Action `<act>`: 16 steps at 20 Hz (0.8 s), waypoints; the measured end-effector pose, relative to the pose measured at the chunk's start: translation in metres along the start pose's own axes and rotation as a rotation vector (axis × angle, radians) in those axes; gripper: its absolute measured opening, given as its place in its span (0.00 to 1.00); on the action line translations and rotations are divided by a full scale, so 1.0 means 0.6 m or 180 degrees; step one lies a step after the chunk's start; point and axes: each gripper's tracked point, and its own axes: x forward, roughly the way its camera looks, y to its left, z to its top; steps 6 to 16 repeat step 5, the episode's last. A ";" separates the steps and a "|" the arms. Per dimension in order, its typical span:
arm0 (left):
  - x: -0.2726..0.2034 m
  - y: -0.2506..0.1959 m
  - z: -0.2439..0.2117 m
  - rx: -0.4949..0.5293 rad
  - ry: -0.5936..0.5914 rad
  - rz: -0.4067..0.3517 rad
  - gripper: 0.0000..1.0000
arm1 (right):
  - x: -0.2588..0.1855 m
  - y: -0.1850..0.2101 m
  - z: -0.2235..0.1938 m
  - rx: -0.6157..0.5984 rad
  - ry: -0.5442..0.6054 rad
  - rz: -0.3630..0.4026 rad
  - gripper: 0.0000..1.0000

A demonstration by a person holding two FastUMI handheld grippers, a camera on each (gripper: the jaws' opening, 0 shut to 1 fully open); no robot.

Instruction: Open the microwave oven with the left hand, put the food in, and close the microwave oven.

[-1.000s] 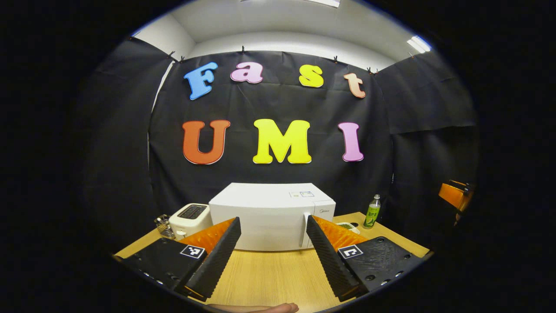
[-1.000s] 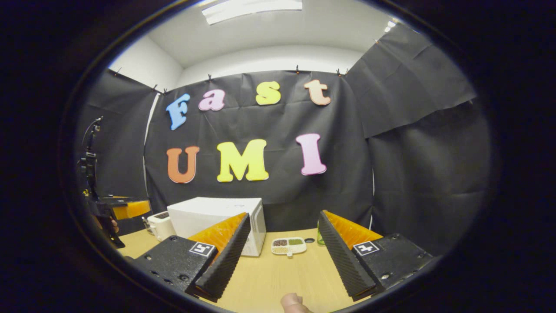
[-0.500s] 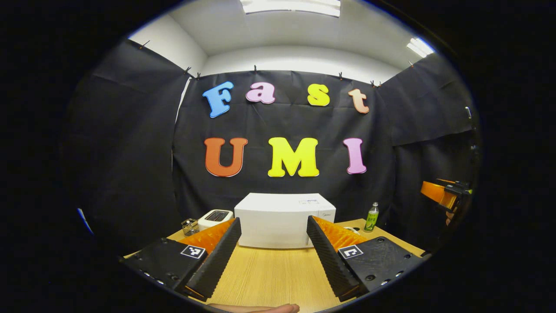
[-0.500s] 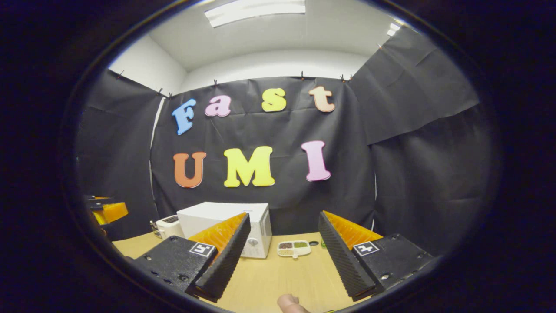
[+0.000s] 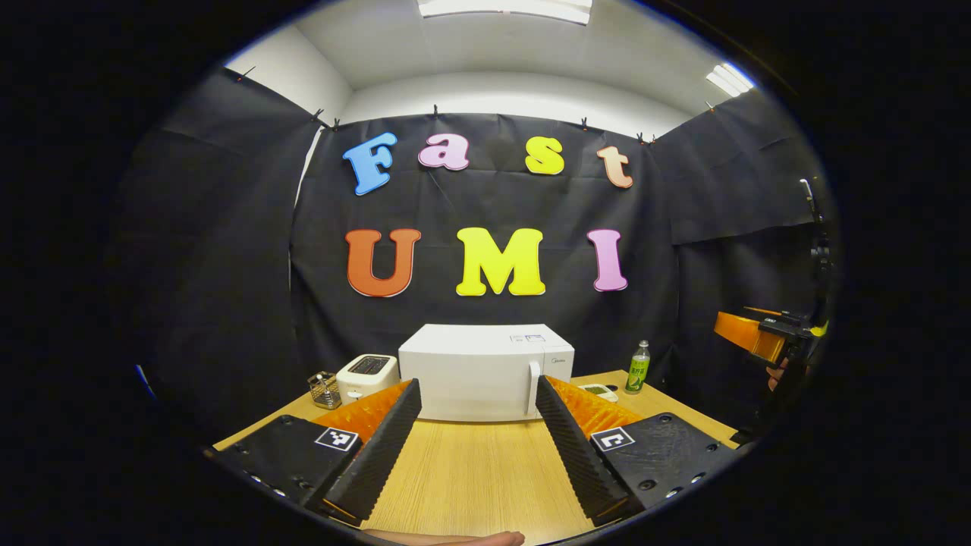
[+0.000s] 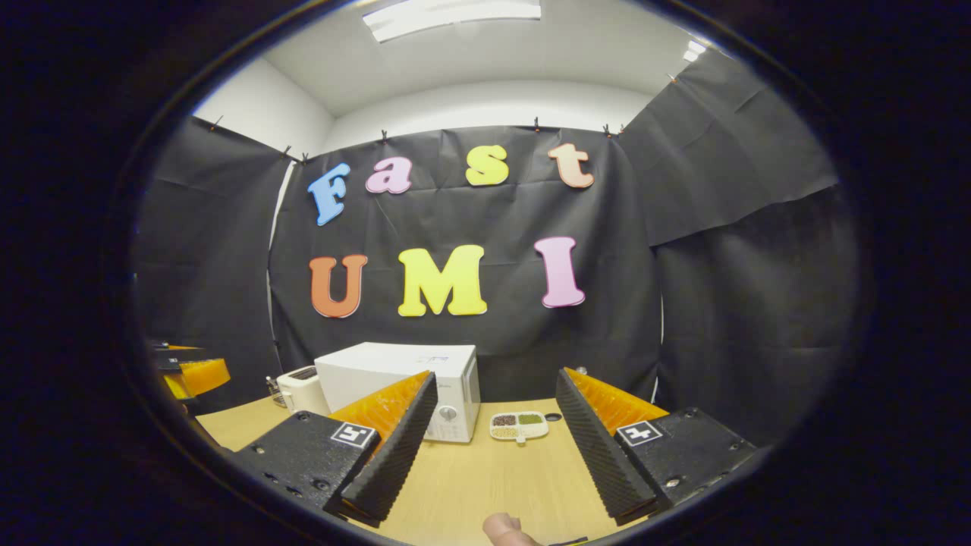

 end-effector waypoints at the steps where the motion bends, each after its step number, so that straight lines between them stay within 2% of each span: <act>1: 0.002 0.001 0.000 0.0007 0.0002 0.0008 0.95 | 0.000 0.001 0.000 -0.0003 0.0000 0.0001 0.91; 2: 0.001 0.003 -0.001 0.0023 0.0008 0.0022 0.95 | -0.001 0.001 -0.004 -0.0009 0.0010 0.0002 1.00; 3: -0.002 0.001 -0.002 0.0042 0.0001 0.0024 0.84 | -0.001 0.001 -0.005 -0.0012 0.0019 0.0002 1.00; 4: -0.004 -0.003 -0.002 0.0053 -0.0006 0.0009 0.84 | -0.001 0.002 -0.007 -0.0008 0.0029 0.0007 1.00; 5: -0.006 -0.008 -0.003 0.0052 -0.0008 -0.0019 0.84 | -0.001 0.005 -0.008 -0.0003 0.0044 0.0011 0.91; 16: -0.006 -0.008 -0.003 0.0052 -0.0008 -0.0019 0.84 | -0.001 0.005 -0.008 -0.0003 0.0044 0.0011 0.91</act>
